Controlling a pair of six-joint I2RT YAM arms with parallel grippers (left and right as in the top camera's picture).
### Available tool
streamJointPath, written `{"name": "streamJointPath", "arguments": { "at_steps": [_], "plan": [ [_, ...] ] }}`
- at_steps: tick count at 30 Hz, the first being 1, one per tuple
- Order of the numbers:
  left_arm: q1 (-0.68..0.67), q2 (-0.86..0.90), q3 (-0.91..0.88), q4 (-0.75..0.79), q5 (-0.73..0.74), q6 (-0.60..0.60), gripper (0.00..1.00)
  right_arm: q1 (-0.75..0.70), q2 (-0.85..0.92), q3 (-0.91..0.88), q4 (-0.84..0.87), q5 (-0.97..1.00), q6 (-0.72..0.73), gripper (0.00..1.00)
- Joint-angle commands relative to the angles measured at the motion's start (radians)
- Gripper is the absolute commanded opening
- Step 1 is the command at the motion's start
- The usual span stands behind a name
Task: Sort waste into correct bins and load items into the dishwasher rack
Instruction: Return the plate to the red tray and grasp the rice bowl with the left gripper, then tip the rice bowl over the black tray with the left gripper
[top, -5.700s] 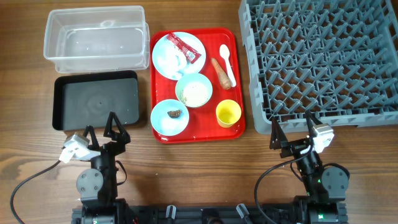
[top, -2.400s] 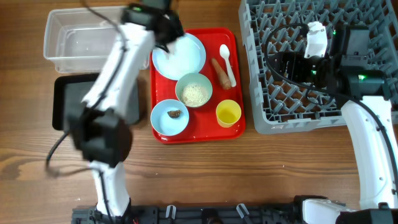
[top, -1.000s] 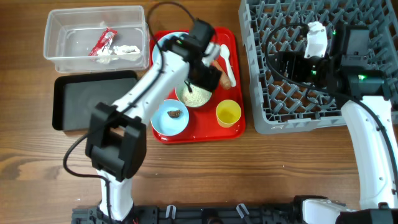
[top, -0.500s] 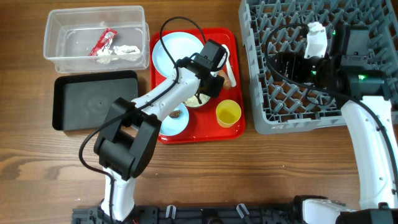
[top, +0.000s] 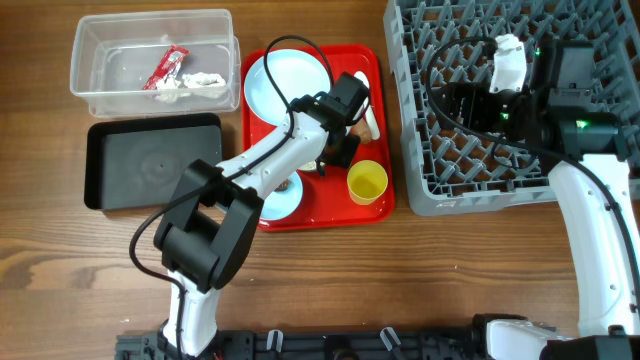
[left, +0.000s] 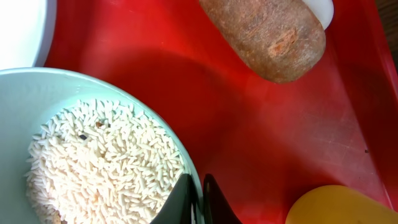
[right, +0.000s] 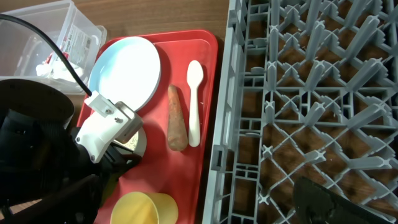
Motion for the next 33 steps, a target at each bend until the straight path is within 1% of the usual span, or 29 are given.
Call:
{"name": "streamJointPath", "arguments": {
  "at_steps": [1, 2, 4, 7, 9, 10, 12, 13, 14, 15, 16, 18, 20, 23, 25, 30, 31, 33],
  "plan": [
    [0.0, -0.068, 0.008, -0.004, 0.09, -0.003, 0.04, 0.003, 0.006, 0.018, 0.018, 0.004, 0.002, 0.99],
    [0.0, -0.103, 0.017, -0.005, 0.119, -0.006, 0.04, 0.003, 0.006, 0.018, 0.024, 0.004, 0.002, 0.99],
    [0.016, -0.221, 0.023, -0.006, 0.127, -0.069, 0.04, 0.003, 0.006, 0.018, 0.028, 0.004, 0.001, 0.99],
    [0.087, -0.322, 0.023, -0.04, 0.13, -0.153, 0.04, 0.003, 0.006, 0.018, 0.041, 0.004, 0.001, 0.99],
    [0.21, -0.394, 0.023, -0.111, 0.183, -0.193, 0.04, 0.003, 0.006, 0.018, 0.053, 0.004, 0.001, 0.99],
    [0.263, -0.408, 0.023, -0.145, 0.211, -0.193, 0.04, 0.003, 0.006, 0.018, 0.057, 0.004, 0.001, 1.0],
    [0.441, -0.41, 0.016, -0.26, 0.31, -0.19, 0.04, 0.003, 0.006, 0.018, 0.077, 0.004, 0.001, 1.0],
    [0.529, -0.41, -0.005, -0.297, 0.322, -0.184, 0.04, 0.003, 0.006, 0.018, 0.082, 0.003, 0.002, 0.99],
    [0.601, -0.41, -0.042, -0.3, 0.346, -0.153, 0.04, 0.003, 0.006, 0.018, 0.083, 0.003, 0.003, 1.0],
    [0.695, -0.409, -0.11, -0.278, 0.496, -0.058, 0.04, 0.003, 0.006, 0.018, 0.083, 0.003, 0.003, 1.0],
    [0.755, -0.406, -0.156, -0.264, 0.595, -0.008, 0.04, 0.003, 0.006, 0.018, 0.083, 0.003, 0.003, 0.99],
    [0.889, -0.387, -0.239, -0.221, 0.741, 0.053, 0.04, 0.003, 0.006, 0.018, 0.083, 0.003, 0.004, 1.0],
    [1.04, -0.363, -0.312, -0.166, 0.952, 0.11, 0.04, 0.003, 0.006, 0.018, 0.083, 0.003, 0.006, 1.0],
    [1.176, -0.326, -0.322, -0.147, 1.147, 0.13, 0.04, 0.003, 0.006, 0.018, 0.084, 0.003, 0.03, 1.0],
    [1.231, -0.326, -0.322, -0.137, 1.27, 0.13, 0.04, 0.003, 0.006, 0.018, 0.086, 0.004, 0.029, 0.99],
    [1.258, -0.326, -0.322, -0.134, 1.426, 0.114, 0.04, 0.003, 0.006, 0.018, 0.088, 0.003, 0.03, 1.0],
    [1.26, -0.326, -0.322, -0.13, 1.429, 0.09, 0.04, 0.003, 0.006, 0.018, 0.088, 0.004, 0.029, 1.0],
    [1.261, -0.326, -0.322, -0.084, 1.463, -0.017, 0.04, 0.003, 0.006, 0.018, 0.089, 0.004, 0.029, 1.0]
  ]
}}
